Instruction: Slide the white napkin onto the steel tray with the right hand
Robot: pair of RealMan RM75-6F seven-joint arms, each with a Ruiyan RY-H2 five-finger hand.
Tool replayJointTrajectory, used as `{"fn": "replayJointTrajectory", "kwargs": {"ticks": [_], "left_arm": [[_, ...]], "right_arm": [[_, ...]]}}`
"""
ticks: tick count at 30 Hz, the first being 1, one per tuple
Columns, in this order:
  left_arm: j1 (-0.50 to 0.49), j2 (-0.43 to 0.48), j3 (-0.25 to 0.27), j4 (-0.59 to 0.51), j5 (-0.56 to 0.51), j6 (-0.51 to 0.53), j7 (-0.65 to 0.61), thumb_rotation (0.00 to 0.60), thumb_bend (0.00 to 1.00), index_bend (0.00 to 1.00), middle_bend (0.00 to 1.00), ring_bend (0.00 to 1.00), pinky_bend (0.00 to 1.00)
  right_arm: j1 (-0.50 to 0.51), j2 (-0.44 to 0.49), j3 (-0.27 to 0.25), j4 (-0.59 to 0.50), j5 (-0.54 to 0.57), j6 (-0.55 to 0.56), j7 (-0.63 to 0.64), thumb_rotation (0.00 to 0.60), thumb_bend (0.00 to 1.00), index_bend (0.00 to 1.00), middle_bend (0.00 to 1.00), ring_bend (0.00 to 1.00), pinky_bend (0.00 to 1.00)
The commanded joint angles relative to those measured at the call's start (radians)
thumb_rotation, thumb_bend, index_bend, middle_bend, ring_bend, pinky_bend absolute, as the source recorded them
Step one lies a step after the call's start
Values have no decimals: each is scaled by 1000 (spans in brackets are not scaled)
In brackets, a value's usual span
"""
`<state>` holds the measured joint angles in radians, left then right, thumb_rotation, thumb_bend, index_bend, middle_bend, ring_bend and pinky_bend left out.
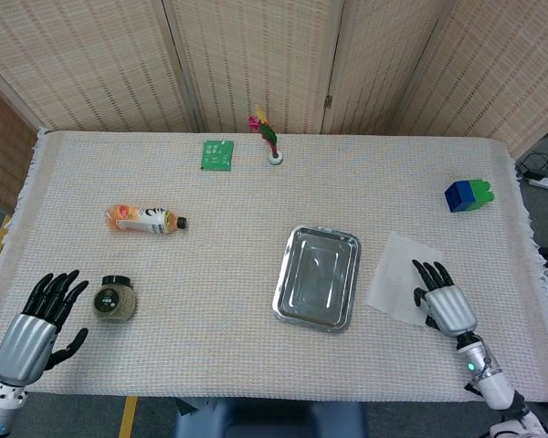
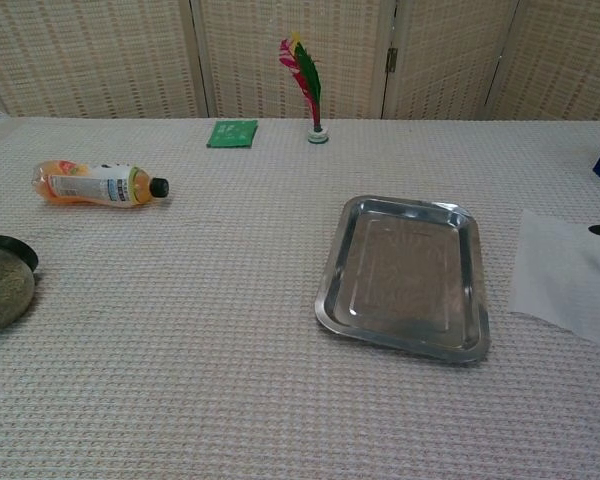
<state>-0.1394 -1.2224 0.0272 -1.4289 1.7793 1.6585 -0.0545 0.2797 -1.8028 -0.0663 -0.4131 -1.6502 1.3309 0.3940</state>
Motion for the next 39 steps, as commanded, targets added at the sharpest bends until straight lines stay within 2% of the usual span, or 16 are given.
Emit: {"fn": "replayJointTrajectory", "kwargs": {"ticks": [1, 7, 10, 21, 32, 39], "left_arm": [[0, -1, -1, 1, 0, 1, 1, 600, 426, 0, 0, 0, 0], [-2, -1, 5, 5, 20, 10, -2, 600, 426, 0, 0, 0, 0], [-2, -5, 8, 16, 47, 34, -7, 600, 427, 0, 0, 0, 4], [1, -11, 8, 31, 53, 52, -17, 600, 428, 0, 0, 0, 6], [3, -14, 8, 34, 60, 69, -26, 600, 430, 0, 0, 0, 6], [2, -15, 13, 27, 64, 61, -17, 600, 431, 0, 0, 0, 6]], "right_arm": [[3, -9, 2, 11, 0, 15, 15, 600, 410, 657, 81, 0, 0], [7, -26, 7, 36, 5, 25, 32, 600, 427, 703, 136, 0, 0], [15, -34, 13, 47, 11, 23, 44, 600, 467, 716, 155, 1, 0], [37, -55, 20, 73, 16, 31, 67, 600, 529, 736, 168, 7, 0], [46, -48, 76, 70, 37, 226, 57, 600, 529, 754, 183, 0, 0], [84, -50, 106, 30, 35, 327, 53, 600, 530, 755, 184, 0, 0]]}}
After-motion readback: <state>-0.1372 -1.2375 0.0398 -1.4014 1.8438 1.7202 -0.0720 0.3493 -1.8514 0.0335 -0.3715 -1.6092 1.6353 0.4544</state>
